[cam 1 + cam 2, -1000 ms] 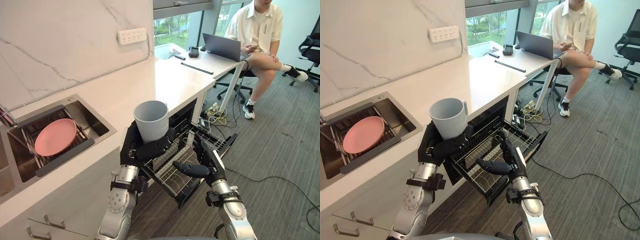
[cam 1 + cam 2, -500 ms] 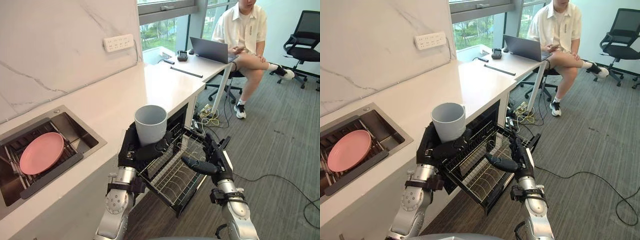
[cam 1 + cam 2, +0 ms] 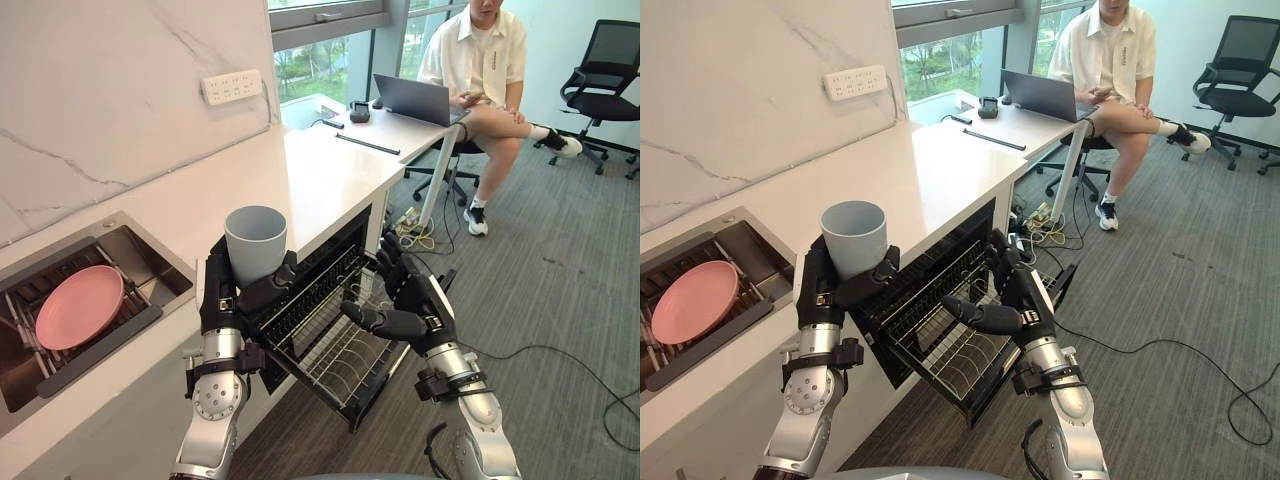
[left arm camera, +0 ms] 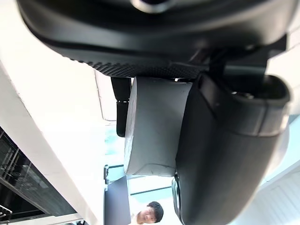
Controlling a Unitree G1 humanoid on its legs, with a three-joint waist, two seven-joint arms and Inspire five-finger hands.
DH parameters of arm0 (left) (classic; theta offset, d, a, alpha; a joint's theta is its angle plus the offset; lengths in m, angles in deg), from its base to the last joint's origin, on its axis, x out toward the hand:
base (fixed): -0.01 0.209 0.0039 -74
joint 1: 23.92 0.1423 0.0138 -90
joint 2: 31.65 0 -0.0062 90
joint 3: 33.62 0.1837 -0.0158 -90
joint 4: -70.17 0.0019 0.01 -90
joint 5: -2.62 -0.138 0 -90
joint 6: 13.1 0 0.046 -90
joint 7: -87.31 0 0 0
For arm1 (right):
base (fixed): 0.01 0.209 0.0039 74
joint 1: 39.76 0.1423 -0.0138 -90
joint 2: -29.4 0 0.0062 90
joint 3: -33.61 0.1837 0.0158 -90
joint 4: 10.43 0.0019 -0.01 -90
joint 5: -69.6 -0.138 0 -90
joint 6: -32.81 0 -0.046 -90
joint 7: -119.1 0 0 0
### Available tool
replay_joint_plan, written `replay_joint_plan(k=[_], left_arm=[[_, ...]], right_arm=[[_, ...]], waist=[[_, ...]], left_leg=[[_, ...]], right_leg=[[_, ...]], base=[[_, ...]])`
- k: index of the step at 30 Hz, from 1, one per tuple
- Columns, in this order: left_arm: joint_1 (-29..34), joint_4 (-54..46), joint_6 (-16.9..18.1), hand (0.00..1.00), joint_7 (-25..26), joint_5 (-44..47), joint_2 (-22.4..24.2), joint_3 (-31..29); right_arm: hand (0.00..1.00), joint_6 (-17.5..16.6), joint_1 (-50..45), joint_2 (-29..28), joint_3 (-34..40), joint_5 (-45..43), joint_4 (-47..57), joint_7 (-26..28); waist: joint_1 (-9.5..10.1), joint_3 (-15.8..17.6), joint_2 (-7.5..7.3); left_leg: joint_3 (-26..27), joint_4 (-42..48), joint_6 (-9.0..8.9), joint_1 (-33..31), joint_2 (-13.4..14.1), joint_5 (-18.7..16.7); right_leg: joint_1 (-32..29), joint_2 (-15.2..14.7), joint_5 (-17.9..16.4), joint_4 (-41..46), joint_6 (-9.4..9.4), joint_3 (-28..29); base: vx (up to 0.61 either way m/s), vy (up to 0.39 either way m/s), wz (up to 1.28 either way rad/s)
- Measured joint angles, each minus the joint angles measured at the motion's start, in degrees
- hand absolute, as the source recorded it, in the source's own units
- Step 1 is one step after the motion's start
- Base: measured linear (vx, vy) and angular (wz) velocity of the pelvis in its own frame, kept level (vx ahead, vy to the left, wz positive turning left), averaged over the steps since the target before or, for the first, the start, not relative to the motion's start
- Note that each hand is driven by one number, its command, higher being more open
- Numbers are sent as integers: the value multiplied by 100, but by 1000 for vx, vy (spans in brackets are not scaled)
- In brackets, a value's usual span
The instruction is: Walk over to the sink, pick up the cup, carry it to the dishwasher, place the cup inside the dishwasher, then close the dishwasher door
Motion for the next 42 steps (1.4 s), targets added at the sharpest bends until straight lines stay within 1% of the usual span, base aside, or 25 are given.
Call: replay_joint_plan(k=[6,14,19,22,26,28,31,34,39,42], left_arm=[[-189,217,-196,0,169,-306,0,4],[-190,218,-202,0,212,-490,33,111],[-196,217,-200,0,220,-583,135,330],[-196,214,-200,0,220,-587,192,362],[-196,149,-196,0,218,-587,236,464],[-189,-9,-194,0,216,-591,237,592],[-189,-244,-167,0,216,-588,266,707],[-187,-382,-60,0,208,-586,305,771],[-149,-495,-51,0,190,-565,333,904],[-101,-503,-52,0,139,-561,335,1006]], right_arm=[[100,4,6,27,-263,-210,437,202],[100,4,119,53,-554,-344,591,263],[100,4,278,60,-662,-413,591,17],[100,4,296,57,-686,-426,590,-100],[100,4,302,55,-852,-419,590,-412],[100,4,327,48,-973,-413,589,-622],[100,6,360,40,-1073,-410,588,-780],[100,20,467,19,-1119,-410,572,-865],[100,20,555,-27,-1236,-410,550,-1018],[100,20,580,-28,-1310,-407,537,-1078]], waist=[[-23,23,1],[-12,29,-2],[-7,30,-2],[-5,30,-2],[-3,28,-4],[26,29,-5],[88,29,-8],[118,28,-10],[147,18,-26],[150,-4,-61]], left_leg=[[23,-21,-1,11,1,-2],[22,-26,-1,35,1,-2],[11,-39,-1,46,0,-1],[-5,-43,-1,42,0,-1],[-89,-45,-1,52,-6,-1],[-112,-45,-1,36,-5,-1],[-114,-48,-1,21,-5,-1],[-119,-49,-1,20,-6,-1],[-137,-61,-3,18,-12,8],[-158,-89,-5,21,-18,27]], right_leg=[[15,1,15,-43,5,15],[42,1,14,-47,5,10],[55,0,14,-57,5,-6],[60,0,14,-65,5,-32],[134,-7,14,-114,5,-144],[138,-6,14,-124,5,-170],[136,-7,14,-124,5,-177],[136,-9,14,-124,6,-189],[137,-17,14,-124,6,-216],[137,-24,14,-124,6,-245]], base=[[2,1,-2],[0,0,0],[0,0,0],[-3,-1,1],[-12,-7,10],[-21,-11,6],[0,0,0],[0,0,0],[0,0,0],[-15,-2,2]])
